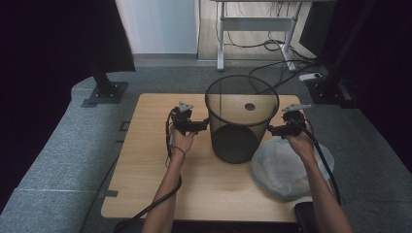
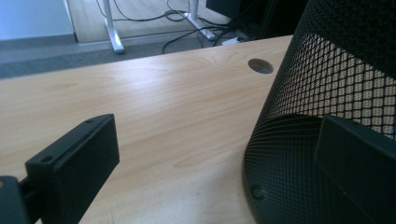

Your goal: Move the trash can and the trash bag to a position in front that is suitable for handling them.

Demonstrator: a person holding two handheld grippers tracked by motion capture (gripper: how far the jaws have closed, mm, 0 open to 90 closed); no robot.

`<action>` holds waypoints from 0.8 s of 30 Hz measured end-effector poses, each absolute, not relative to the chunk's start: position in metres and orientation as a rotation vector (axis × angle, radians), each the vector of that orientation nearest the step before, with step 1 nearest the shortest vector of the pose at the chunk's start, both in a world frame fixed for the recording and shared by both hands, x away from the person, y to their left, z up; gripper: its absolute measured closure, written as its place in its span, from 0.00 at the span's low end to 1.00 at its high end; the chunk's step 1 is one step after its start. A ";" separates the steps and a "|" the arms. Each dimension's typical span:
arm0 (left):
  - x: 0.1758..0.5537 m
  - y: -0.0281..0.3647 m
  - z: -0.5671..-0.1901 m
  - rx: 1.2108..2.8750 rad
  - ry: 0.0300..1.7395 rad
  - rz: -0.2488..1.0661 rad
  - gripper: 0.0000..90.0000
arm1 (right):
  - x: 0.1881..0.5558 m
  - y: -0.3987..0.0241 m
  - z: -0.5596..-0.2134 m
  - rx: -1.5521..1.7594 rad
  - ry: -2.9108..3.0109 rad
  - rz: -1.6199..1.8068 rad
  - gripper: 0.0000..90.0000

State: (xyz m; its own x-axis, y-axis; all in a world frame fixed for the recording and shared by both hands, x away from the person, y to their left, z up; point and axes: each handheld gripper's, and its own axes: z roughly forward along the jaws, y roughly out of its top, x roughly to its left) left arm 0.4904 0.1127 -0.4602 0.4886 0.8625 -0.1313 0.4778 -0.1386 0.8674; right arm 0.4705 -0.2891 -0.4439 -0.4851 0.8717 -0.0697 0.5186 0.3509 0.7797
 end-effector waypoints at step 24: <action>0.402 0.162 -0.452 1.855 1.073 0.579 0.02 | 0.410 -0.244 -0.444 1.076 2.242 1.038 0.10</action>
